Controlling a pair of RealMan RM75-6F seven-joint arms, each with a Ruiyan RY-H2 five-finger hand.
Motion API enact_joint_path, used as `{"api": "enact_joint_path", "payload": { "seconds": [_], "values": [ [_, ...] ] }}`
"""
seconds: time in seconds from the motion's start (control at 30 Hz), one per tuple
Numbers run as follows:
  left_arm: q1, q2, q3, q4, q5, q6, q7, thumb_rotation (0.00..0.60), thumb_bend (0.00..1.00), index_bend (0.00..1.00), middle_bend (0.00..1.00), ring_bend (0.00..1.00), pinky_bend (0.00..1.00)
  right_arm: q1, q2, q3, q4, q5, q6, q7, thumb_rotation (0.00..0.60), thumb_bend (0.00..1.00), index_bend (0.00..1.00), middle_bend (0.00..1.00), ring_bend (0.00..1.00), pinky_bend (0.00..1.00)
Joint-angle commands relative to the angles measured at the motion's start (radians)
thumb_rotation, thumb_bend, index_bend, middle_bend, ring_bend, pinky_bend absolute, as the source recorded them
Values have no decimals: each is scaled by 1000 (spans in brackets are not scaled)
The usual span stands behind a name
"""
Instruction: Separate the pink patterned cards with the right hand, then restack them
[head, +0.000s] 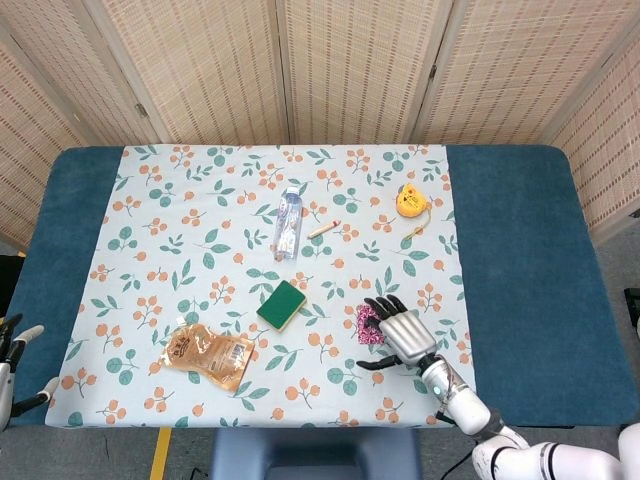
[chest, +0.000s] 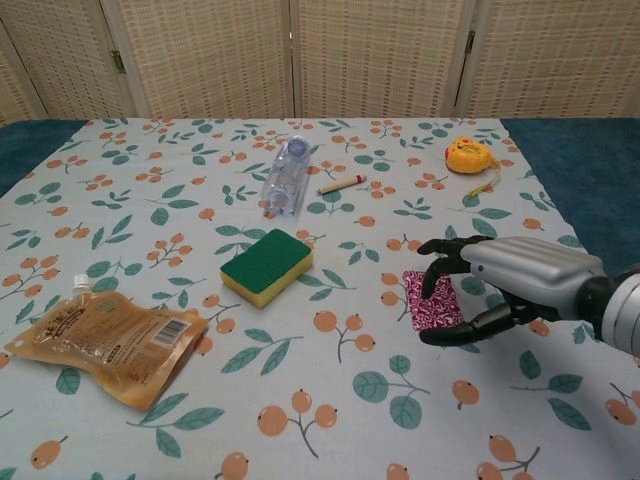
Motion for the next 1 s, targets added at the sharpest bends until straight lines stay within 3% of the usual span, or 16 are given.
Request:
{"api": "enact_joint_path", "payload": {
  "seconds": [0.03, 0.53, 1.0],
  "values": [
    [2, 0, 0, 3, 0, 1, -4, 600, 248, 252, 100, 118, 0, 14, -21, 4, 24, 3, -4, 2, 165, 182, 297, 77, 0, 0],
    [7, -3, -3, 7, 4, 3, -11, 600, 247, 256, 100, 119, 0, 37, -56, -12, 74, 9, 2, -4, 158, 182, 297, 79, 0, 0],
    [4, -8, -5, 9, 10, -2, -8, 600, 248, 259, 100, 120, 0, 3, 10, -43, 57, 25, 41, -6, 156, 181, 297, 79, 0, 0]
  ]
}}
